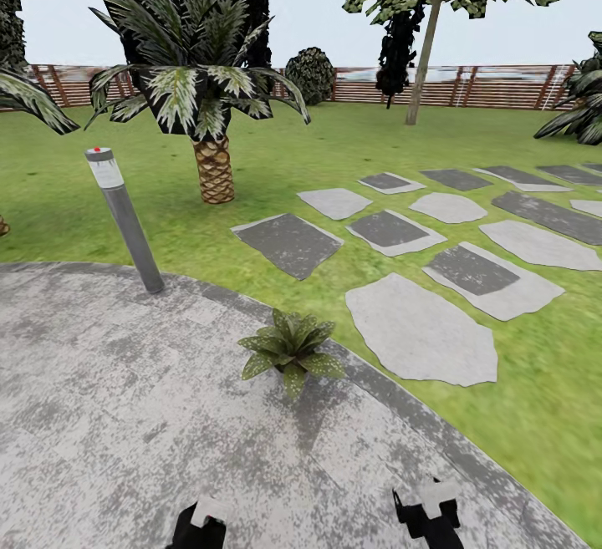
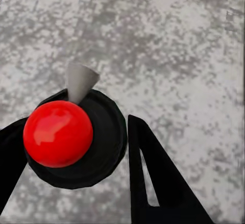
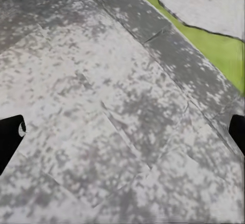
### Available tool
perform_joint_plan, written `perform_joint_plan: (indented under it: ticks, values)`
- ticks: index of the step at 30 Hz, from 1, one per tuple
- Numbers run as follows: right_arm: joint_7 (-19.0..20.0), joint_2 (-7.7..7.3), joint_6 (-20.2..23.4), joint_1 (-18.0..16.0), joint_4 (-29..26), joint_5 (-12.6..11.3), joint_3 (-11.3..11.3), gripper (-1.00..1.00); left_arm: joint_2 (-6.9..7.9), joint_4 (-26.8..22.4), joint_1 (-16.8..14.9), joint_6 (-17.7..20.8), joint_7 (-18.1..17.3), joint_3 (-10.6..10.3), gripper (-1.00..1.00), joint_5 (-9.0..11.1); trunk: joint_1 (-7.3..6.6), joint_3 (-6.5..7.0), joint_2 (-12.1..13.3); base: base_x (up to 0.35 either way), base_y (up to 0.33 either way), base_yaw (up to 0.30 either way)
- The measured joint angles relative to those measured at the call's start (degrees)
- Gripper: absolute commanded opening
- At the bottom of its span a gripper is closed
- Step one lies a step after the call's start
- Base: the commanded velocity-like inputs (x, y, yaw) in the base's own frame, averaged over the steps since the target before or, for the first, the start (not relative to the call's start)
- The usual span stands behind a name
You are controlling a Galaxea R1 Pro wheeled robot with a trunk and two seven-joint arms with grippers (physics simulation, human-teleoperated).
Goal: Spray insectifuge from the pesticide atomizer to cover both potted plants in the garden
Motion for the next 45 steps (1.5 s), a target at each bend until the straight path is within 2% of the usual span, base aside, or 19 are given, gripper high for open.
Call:
perform_joint_plan:
  ticks: [1, 2, 4, 7, 8, 11, 15, 18, 37, 45]
  values:
    - [-0.11, -0.09, 0.0, 0.02, 0.0, -1.41, -0.1, 1.0, -0.11, 0.0, 0.26, -0.11, 0.03, 0.05, -1.0, 0.95, 0.0, 0.0, 0.0, 0.0, 0.0, 0.0]
    - [-0.28, -0.23, 0.01, 0.13, 0.05, -4.96, -0.42, 1.0, -0.2, -0.04, 0.79, -0.2, 0.06, 0.1, -1.0, 2.19, 0.0, 0.0, 0.0, 0.0, 0.0, 0.0]
    - [-0.59, -0.28, 0.07, 0.22, 0.08, -9.1, -0.35, 1.0, -0.29, 0.03, 1.08, -0.23, 0.17, 0.18, -1.0, 3.96, 0.0, -0.02, 0.0, 0.0, 0.0, 0.12]
    - [-0.62, -0.23, 0.1, 0.24, 0.16, -10.43, -0.2, 1.0, -0.09, 0.34, 1.17, -0.24, 0.21, 0.36, -1.0, 7.1, 0.0, -0.11, 0.0, 0.0, 0.0, 0.218]
    - [-0.61, -0.21, 0.15, 0.25, 0.18, -10.63, -0.17, 1.0, 0.12, 0.47, 1.19, -0.23, 0.2, 0.46, -1.0, 8.8, 0.0, -0.14, 0.0, 0.0, 0.0, 0.247]
    - [-0.59, -0.2, 0.18, 0.25, 0.19, -10.71, -0.15, 1.0, 0.34, 0.59, 1.2, -0.21, 0.23, 0.4, -1.0, 10.38, 0.0, -0.25, 0.0, 0.0, 0.0, 0.252]
    - [-0.45, -0.2, 0.21, 0.68, 0.19, -10.72, -0.15, 1.0, 0.74, 0.66, 1.19, -0.17, 0.3, 1.66, -1.0, 10.68, 0.0, -0.41, 0.0, 0.0, 0.0, 0.256]
    - [-0.33, 0.19, 0.19, 1.82, 0.2, -10.55, 0.01, 1.0, 2.53, 0.52, 1.18, -0.23, 2.0, 6.6, -1.0, 10.78, 0.0, -0.46, 0.0, 0.0, 0.0, 0.275]
    - [-0.31, 0.23, 0.18, 2.45, 0.18, -10.37, 0.12, 1.0, 2.64, 0.55, 1.18, -0.33, 2.36, 6.69, -1.0, 10.68, 0.0, 0.73, 0.0, 0.0, 0.0, 0.169]
    - [-0.24, 0.23, 0.18, 2.46, 0.17, -10.37, 0.13, 1.0, 2.64, 0.56, 1.17, -0.33, 2.36, 6.69, -1.0, 10.68, -1.75, 2.28, 3.19, 0.0, 0.0, 0.009]
